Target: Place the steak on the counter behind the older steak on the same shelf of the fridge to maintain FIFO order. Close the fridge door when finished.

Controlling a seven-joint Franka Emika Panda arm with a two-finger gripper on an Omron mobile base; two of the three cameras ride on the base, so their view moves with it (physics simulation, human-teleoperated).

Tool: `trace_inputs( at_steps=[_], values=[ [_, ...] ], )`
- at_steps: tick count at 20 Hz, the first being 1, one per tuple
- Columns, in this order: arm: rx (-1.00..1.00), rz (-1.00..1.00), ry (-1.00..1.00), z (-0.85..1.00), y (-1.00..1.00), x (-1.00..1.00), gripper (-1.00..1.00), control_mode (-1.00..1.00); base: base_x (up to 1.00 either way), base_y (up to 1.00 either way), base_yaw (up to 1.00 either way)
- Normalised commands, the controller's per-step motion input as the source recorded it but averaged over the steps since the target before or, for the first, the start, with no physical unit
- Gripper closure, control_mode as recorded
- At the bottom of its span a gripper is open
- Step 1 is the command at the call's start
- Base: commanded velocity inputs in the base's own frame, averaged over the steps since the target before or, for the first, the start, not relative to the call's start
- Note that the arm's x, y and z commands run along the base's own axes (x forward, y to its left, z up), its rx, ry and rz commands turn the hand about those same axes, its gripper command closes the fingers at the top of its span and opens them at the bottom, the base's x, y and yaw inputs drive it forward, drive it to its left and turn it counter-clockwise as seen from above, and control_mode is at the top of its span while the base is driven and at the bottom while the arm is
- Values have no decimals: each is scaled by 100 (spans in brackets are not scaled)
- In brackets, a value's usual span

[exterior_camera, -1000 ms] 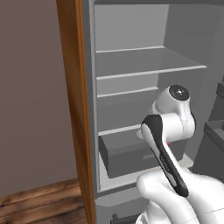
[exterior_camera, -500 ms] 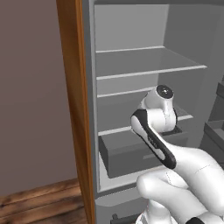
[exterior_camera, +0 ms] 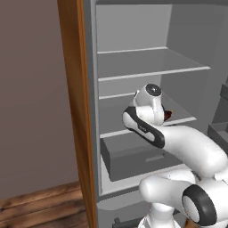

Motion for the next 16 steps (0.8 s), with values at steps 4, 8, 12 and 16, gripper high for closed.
trace_inputs(
  at_steps=[4,8,12,16],
  values=[
    [-12,8,0,-6,28,66,100,-100,0,0,0],
    [-14,1,0,-23,17,43,100,-100,0,0,0],
    [-14,0,0,-17,6,37,100,-100,0,0,0],
    [-11,0,-3,-18,0,34,100,-100,0,0,0]
  ],
)
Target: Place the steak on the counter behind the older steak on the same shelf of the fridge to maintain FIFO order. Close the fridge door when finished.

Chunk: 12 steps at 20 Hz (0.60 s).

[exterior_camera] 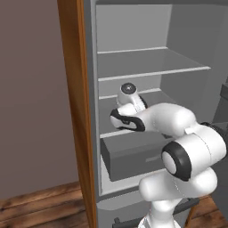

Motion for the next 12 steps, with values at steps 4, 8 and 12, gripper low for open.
trace_inputs(
  at_steps=[4,8,12],
  values=[
    [-10,0,-4,-19,0,31,100,-100,0,0,0],
    [-12,0,-3,-31,0,29,100,-100,0,0,0],
    [-11,0,-2,-32,0,33,100,-100,0,0,0]
  ],
)
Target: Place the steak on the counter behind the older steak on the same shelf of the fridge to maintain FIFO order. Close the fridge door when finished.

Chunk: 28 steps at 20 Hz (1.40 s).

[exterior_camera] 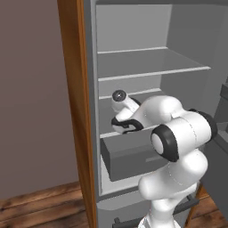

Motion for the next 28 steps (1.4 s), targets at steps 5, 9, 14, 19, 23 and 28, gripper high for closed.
trace_inputs(
  at_steps=[5,9,14,19,23,28],
  values=[
    [-3,0,0,-19,-6,41,100,-100,0,0,0],
    [0,0,0,-7,-7,52,100,-100,0,0,0],
    [-1,0,0,-6,-3,49,100,-100,0,0,0],
    [-3,0,-1,-24,0,29,100,-100,0,0,0],
    [-6,0,-3,-40,-2,18,100,-100,0,0,0],
    [-3,0,-1,-25,0,25,100,-100,0,0,0]
  ],
)
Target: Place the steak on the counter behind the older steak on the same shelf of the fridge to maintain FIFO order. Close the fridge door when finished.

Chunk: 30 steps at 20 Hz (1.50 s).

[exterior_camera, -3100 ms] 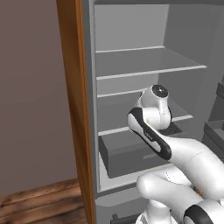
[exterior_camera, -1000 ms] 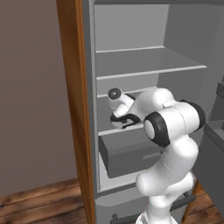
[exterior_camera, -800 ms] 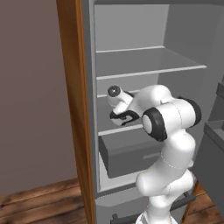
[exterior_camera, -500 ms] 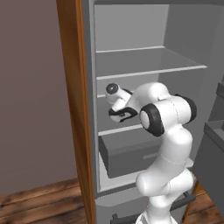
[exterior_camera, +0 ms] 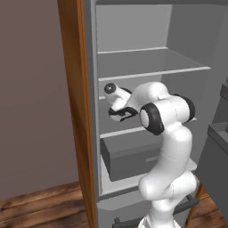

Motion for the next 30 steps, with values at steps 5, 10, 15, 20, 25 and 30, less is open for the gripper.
trace_inputs(
  at_steps=[5,10,15,20,25,30],
  values=[
    [-2,0,0,-33,0,22,100,-100,0,0,0],
    [-2,1,0,-47,0,24,100,-100,0,0,0],
    [-6,1,0,-56,0,21,-100,-100,0,0,0],
    [-4,2,-2,-49,0,4,-100,-100,0,0,0],
    [-5,3,-5,-43,0,0,-100,-100,0,0,0],
    [-5,6,-15,-22,0,-38,-100,-100,0,0,0]
  ],
)
